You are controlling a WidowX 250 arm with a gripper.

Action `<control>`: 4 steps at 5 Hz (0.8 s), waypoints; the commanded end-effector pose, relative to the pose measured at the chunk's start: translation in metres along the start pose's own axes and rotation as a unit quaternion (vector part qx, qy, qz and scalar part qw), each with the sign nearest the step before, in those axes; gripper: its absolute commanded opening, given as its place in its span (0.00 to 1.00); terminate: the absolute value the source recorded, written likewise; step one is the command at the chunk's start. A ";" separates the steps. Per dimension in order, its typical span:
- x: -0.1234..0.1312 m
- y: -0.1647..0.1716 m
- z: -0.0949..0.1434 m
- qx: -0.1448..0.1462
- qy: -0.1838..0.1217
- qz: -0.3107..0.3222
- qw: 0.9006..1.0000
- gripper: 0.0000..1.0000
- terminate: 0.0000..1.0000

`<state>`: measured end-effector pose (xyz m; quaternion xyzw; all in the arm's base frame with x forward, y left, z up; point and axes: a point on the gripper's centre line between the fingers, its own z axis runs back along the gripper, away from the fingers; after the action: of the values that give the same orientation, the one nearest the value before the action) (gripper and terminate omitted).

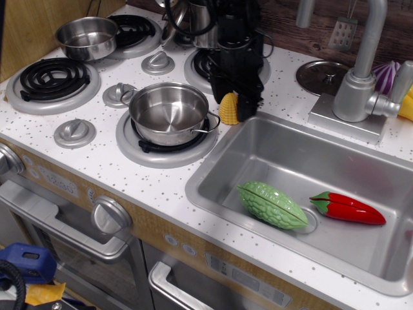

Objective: Put corn in pan which is on stove

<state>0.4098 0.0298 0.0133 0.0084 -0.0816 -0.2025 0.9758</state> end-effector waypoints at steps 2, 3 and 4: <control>0.013 0.009 0.032 0.020 -0.011 -0.009 1.000 0.00 0.00; 0.029 0.015 0.075 0.049 0.024 -0.035 0.998 0.00 0.00; 0.032 0.016 0.104 0.075 0.044 -0.039 0.995 0.00 0.00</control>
<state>0.4179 0.0367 0.0861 0.0845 0.0080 -0.2320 0.9690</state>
